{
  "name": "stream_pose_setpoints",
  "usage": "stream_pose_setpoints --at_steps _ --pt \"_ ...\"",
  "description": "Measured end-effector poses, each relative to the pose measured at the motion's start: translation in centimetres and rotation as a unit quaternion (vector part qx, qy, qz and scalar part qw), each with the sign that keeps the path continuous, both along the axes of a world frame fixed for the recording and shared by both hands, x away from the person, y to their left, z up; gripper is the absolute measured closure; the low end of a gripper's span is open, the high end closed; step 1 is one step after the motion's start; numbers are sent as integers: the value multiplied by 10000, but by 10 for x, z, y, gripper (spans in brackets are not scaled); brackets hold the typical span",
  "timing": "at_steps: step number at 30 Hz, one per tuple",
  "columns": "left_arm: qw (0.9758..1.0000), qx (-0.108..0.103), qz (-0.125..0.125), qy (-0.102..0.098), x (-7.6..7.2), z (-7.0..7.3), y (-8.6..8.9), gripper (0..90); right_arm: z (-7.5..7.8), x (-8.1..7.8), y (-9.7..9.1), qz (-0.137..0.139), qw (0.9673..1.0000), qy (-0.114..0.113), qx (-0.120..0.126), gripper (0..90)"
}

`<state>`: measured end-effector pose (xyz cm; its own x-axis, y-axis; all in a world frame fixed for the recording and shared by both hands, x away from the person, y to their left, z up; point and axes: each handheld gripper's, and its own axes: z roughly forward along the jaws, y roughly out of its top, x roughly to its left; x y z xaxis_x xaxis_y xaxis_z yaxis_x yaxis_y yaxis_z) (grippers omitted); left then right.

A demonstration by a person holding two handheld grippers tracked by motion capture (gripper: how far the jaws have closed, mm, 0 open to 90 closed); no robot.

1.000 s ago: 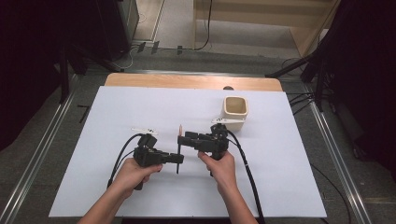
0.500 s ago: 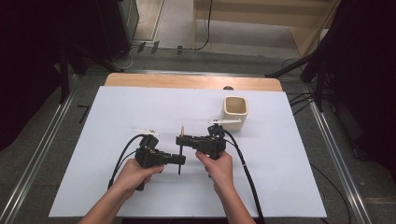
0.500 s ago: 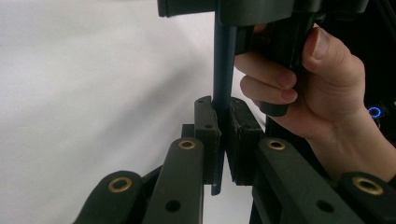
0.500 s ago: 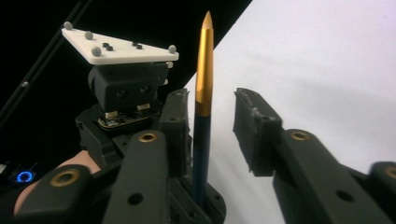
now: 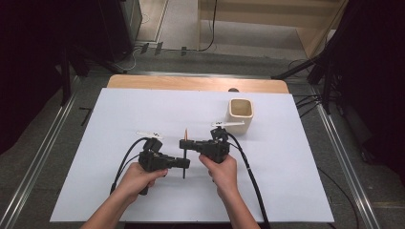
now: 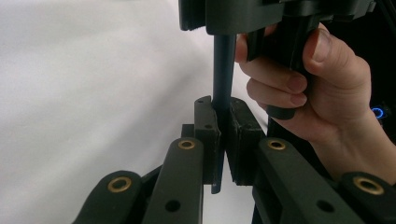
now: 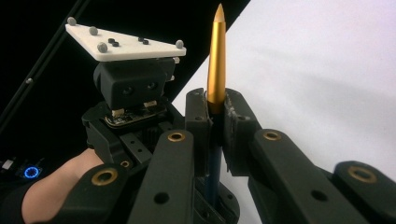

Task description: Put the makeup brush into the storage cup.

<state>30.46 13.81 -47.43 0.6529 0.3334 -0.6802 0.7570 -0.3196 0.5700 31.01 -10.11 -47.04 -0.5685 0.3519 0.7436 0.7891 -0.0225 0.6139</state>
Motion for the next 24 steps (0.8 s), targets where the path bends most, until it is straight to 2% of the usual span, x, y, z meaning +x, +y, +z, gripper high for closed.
stream_pose_setpoints --at_steps 5,15,18,24 --pt "9999 62 -28 -90 0 0 0 809 2 1 2 64 9999 -9 -88 833" --pt "9996 157 44 -221 -1 2 2 600 5 1 -1 11 9998 -36 -190 833" --pt "9993 194 71 -296 -2 2 2 512 6 2 -3 -11 9997 -67 -244 832" --pt "9978 411 -14 -527 -4 3 3 391 8 2 -7 -58 9993 -96 -367 832"
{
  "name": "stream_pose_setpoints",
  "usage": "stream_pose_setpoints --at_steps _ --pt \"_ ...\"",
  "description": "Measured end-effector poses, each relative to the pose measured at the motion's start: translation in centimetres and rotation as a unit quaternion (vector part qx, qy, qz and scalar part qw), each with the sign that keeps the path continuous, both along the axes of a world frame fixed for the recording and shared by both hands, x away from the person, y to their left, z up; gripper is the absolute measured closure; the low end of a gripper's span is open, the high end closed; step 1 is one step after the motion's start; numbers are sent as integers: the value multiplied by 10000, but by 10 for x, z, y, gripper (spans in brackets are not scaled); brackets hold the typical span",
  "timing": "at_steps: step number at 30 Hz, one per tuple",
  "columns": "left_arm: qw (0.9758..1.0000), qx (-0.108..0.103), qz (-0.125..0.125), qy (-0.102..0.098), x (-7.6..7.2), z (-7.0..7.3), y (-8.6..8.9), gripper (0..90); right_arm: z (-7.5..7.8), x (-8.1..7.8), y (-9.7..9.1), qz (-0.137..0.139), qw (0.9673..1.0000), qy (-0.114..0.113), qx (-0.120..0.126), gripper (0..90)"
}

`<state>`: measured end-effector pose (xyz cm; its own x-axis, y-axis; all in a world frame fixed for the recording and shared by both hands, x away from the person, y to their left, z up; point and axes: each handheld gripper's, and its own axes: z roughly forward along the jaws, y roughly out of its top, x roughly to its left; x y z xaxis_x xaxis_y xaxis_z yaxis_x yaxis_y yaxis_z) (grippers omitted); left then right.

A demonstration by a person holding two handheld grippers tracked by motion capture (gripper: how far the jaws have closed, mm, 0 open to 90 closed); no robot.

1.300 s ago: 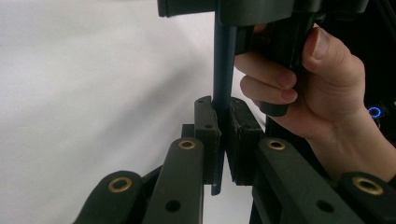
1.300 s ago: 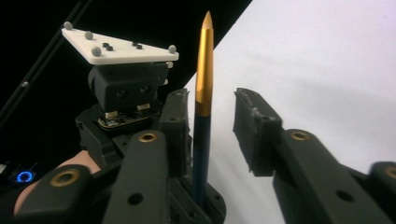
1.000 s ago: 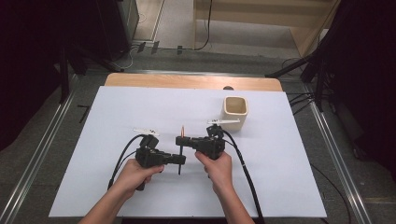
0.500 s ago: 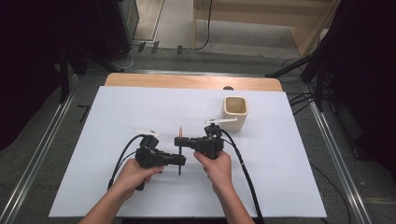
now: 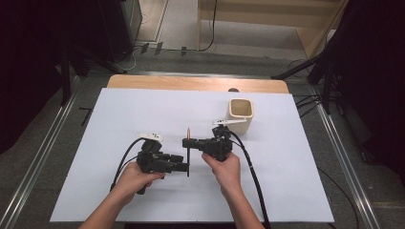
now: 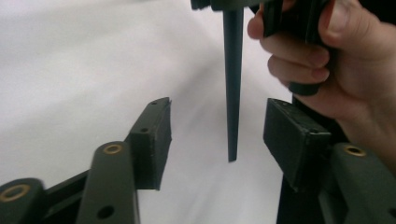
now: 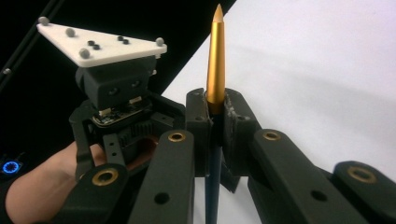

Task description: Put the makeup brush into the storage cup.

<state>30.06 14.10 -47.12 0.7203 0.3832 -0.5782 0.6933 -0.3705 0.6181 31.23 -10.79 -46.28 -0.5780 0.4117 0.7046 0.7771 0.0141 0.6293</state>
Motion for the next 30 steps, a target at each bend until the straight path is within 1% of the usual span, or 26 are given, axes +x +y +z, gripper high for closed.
stream_pose_setpoints --at_steps 5,6,10,19,21,24,25,27,29,30 --pt "9999 99 -10 -92 -2 1 2 360 1 2 -4 -14 10000 -32 -67 833" --pt "9998 149 -52 -131 -2 2 3 357 1 2 -4 -15 10000 -29 -87 832" --pt "9993 289 -61 -214 -4 2 6 341 2 3 -8 -48 9998 -65 -195 832" --pt "9976 521 -118 -440 -6 4 12 318 4 4 -15 -123 9992 -101 -360 832" --pt "9967 608 -138 -514 -7 4 14 315 4 4 -17 -133 9990 -121 -398 832" --pt "9948 750 -141 -679 -9 4 16 309 5 4 -19 -159 9987 -138 -466 832" --pt "9937 818 -140 -758 -10 4 17 309 5 4 -20 -170 9986 -144 -490 832" --pt "9921 873 -128 -893 -11 4 18 310 6 5 -21 -205 9982 -169 -536 832" --pt "9904 956 -121 -992 -12 4 20 310 7 6 -23 -255 9982 -165 -522 832" --pt "9895 1012 -118 -1028 -12 4 21 309 8 6 -23 -275 9981 -198 -519 832"
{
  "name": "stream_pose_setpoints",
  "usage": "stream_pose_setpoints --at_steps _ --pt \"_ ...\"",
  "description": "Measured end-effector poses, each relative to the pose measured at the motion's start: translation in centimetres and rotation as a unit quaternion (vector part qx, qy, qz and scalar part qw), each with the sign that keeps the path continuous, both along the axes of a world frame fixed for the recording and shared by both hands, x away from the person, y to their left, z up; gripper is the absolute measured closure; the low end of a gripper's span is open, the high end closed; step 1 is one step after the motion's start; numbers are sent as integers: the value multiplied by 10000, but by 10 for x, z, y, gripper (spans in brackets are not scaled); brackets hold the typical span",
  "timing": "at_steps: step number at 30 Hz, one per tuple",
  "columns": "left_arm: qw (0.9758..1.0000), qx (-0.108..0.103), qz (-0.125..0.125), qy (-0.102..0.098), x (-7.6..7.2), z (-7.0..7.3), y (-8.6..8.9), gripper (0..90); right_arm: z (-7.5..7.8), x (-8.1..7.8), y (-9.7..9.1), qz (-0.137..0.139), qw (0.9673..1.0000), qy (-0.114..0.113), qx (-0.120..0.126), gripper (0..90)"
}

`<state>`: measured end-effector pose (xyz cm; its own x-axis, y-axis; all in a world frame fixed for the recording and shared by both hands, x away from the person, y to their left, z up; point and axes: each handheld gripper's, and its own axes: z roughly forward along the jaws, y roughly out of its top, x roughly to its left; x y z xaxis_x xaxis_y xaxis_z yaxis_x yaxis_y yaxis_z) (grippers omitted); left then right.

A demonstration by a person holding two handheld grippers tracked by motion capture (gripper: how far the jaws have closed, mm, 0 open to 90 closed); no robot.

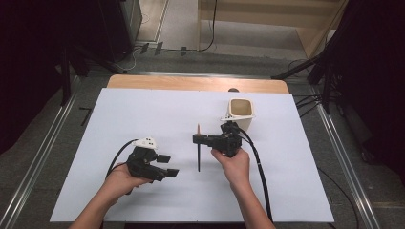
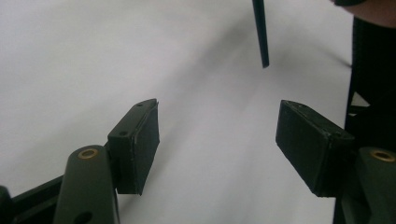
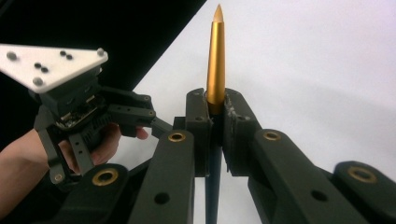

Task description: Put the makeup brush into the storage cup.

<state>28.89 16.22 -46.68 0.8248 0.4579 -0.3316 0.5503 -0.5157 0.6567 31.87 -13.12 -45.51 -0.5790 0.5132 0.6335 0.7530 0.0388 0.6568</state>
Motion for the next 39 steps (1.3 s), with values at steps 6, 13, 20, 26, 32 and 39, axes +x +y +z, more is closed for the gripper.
stream_pose_setpoints --at_steps 6,13,20,26,32,39 --pt "9993 273 3 -264 -2 -1 5 307 5 1 -5 -67 9999 -68 -122 831" --pt "9966 539 -102 -611 -5 -1 9 304 10 2 -10 -113 9996 -143 -211 831" --pt "9963 448 -170 -711 -7 0 14 298 17 4 -16 -167 9991 -226 -319 831" --pt "9957 496 -156 -768 -7 1 19 301 23 5 -23 -197 9985 -301 -401 831" --pt "9948 455 -183 -888 -9 2 24 301 28 7 -29 -250 9978 -383 -490 831" --pt "9949 383 -70 -935 -8 3 30 301 36 9 -38 -366 9965 -501 -564 831"
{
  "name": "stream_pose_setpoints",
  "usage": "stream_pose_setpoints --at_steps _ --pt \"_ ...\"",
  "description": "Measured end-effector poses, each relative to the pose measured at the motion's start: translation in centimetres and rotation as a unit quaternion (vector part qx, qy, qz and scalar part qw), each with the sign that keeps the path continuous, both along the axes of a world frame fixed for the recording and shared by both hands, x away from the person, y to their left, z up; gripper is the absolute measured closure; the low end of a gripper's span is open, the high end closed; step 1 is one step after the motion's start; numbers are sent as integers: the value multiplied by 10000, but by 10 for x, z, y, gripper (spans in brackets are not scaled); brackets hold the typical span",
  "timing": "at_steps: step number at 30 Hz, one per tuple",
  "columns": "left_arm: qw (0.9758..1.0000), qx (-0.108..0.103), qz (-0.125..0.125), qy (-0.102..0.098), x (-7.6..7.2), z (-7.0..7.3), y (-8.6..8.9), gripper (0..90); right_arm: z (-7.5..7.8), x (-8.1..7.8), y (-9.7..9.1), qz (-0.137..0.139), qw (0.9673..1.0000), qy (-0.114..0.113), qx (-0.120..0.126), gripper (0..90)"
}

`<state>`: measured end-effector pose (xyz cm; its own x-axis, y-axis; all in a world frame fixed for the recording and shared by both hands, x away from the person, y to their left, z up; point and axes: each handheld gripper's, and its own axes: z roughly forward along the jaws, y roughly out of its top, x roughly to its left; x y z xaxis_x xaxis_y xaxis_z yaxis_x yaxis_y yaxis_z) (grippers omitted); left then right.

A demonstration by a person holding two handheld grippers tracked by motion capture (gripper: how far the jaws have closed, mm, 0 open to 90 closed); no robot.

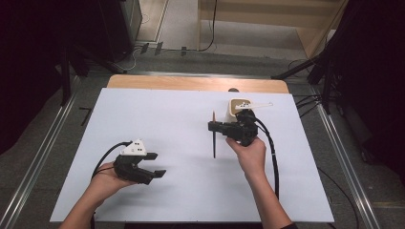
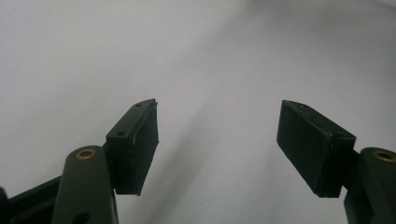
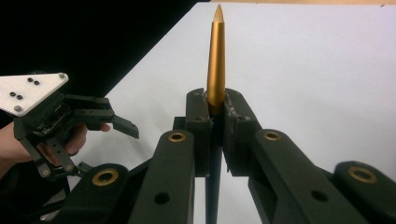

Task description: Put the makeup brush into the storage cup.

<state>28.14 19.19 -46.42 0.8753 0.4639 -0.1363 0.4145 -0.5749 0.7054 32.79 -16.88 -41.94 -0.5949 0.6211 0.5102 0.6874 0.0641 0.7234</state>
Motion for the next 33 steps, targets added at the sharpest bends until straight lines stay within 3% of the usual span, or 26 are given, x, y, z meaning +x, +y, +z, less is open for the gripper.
stream_pose_setpoints --at_steps 11,20,28,33 --pt "10000 4 -5 19 1 -2 6 300 15 6 -12 -165 9994 -271 -113 830" --pt "10000 6 28 41 2 -3 5 296 36 14 -21 -288 9982 -429 -313 831" --pt "10000 1 40 67 2 -2 6 295 48 22 -29 -438 9976 -427 -338 831" --pt "10000 -3 42 73 2 -2 6 295 54 29 -36 -488 9977 -422 -211 830"
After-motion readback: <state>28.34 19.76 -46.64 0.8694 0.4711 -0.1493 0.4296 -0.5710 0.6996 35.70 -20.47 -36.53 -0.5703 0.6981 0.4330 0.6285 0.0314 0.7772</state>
